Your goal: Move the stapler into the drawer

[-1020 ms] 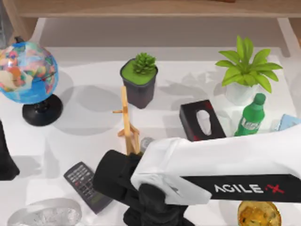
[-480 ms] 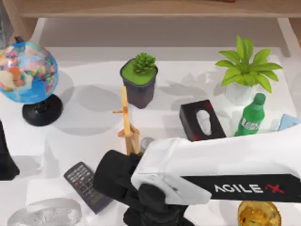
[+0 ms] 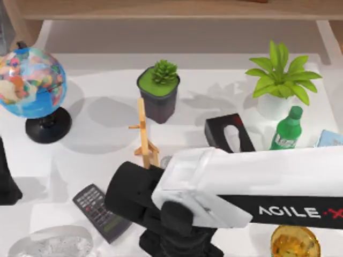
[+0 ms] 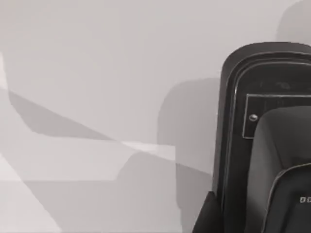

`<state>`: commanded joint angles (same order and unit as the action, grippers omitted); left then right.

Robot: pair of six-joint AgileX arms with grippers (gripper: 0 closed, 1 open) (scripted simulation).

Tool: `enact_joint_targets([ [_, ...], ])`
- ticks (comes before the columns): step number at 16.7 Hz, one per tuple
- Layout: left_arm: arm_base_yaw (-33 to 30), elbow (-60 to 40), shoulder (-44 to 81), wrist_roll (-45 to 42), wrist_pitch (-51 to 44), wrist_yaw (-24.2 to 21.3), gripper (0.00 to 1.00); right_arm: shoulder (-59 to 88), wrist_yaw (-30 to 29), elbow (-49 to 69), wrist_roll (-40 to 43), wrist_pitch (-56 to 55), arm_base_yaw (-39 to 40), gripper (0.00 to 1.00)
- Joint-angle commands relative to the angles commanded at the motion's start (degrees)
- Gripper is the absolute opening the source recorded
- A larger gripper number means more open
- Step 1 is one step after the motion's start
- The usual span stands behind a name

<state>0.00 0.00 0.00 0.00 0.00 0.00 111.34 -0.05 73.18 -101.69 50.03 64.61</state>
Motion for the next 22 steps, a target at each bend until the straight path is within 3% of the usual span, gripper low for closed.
enact_joint_targets([
  [12,0.0,0.0,0.0,0.0,0.0,0.0,1.0,-3.1,1.6,3.4,5.5,6.6,-1.5,0.0],
  [17,0.0,0.0,0.0,0.0,0.0,0.0,1.0,-9.3,5.2,10.8,20.4,14.1,-10.6,0.0],
  [22,0.0,0.0,0.0,0.0,0.0,0.0,1.0,-9.8,7.2,23.0,42.2,20.7,-29.4,0.0],
])
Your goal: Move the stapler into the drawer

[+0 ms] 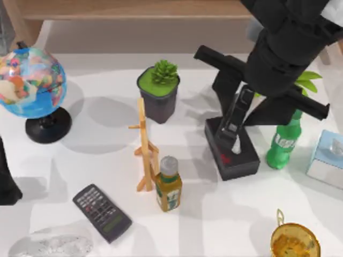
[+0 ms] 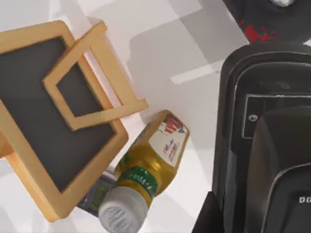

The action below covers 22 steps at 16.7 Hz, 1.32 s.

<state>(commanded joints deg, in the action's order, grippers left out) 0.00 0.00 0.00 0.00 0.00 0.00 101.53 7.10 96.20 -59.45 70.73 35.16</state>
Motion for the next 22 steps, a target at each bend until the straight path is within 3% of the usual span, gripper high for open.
enact_joint_targets([
  [8,0.0,0.0,0.0,0.0,0.0,0.0,1.0,12.7,-0.8,23.8,39.8,7.0,-36.0,0.0],
  [12,0.0,0.0,0.0,0.0,0.0,0.0,1.0,24.5,-2.2,34.9,57.7,8.6,-49.2,0.0],
  [17,0.0,0.0,0.0,0.0,0.0,0.0,1.0,40.3,-4.0,44.9,74.2,10.1,-56.8,0.0],
  [22,0.0,0.0,0.0,0.0,0.0,0.0,1.0,49.0,-5.5,48.0,80.7,13.1,-57.7,0.0],
])
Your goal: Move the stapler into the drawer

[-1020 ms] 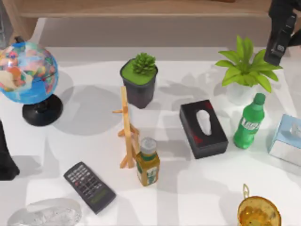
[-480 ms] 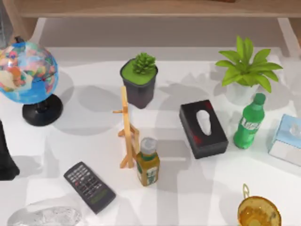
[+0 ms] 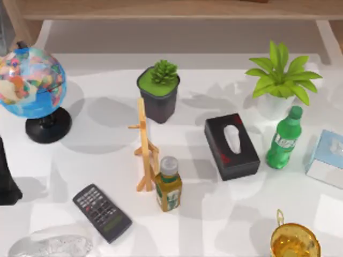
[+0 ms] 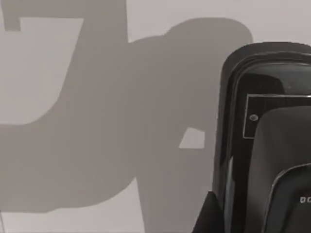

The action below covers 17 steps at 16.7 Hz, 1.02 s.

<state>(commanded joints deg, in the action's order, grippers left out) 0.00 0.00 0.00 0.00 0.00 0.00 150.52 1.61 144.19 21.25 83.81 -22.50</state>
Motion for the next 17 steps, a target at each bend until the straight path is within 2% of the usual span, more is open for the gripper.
enact_joint_targets([
  [6,0.0,0.0,0.0,0.0,0.0,0.0,1.0,0.2,0.1,0.0,-0.1,-0.1,0.3,0.0],
  [13,0.0,0.0,0.0,0.0,0.0,0.0,1.0,1.6,6.8,2.3,1.5,0.3,-1.2,0.0],
  [17,0.0,0.0,0.0,0.0,0.0,0.0,1.0,1.0,6.7,1.0,1.6,-0.8,-1.2,0.0],
])
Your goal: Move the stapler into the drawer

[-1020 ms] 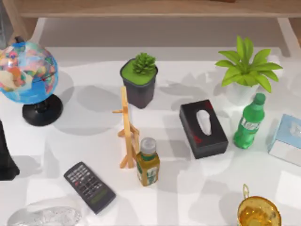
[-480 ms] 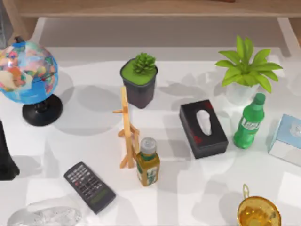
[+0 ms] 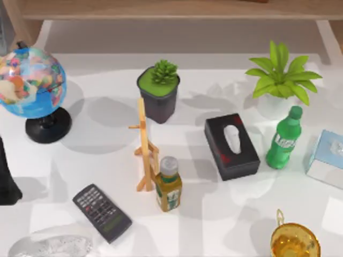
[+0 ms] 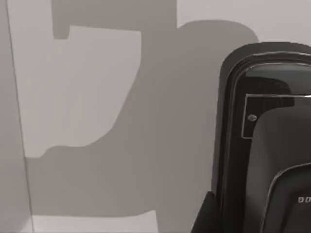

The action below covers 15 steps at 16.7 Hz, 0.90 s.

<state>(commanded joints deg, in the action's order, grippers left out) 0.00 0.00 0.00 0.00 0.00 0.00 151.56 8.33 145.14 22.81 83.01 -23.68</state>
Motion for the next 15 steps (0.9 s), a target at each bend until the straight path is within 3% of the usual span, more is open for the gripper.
enact_joint_targets([
  [6,0.0,0.0,0.0,0.0,0.0,0.0,1.0,-1.5,-6.3,-4.1,-1.5,-1.9,1.2,0.0],
  [11,0.0,0.0,0.0,0.0,0.0,0.0,1.0,-1.6,-6.7,-4.3,-1.6,-2.0,1.2,0.0],
  [15,0.0,0.0,0.0,0.0,0.0,0.0,1.0,-1.6,-6.7,-4.3,-1.6,-2.0,1.2,0.3],
])
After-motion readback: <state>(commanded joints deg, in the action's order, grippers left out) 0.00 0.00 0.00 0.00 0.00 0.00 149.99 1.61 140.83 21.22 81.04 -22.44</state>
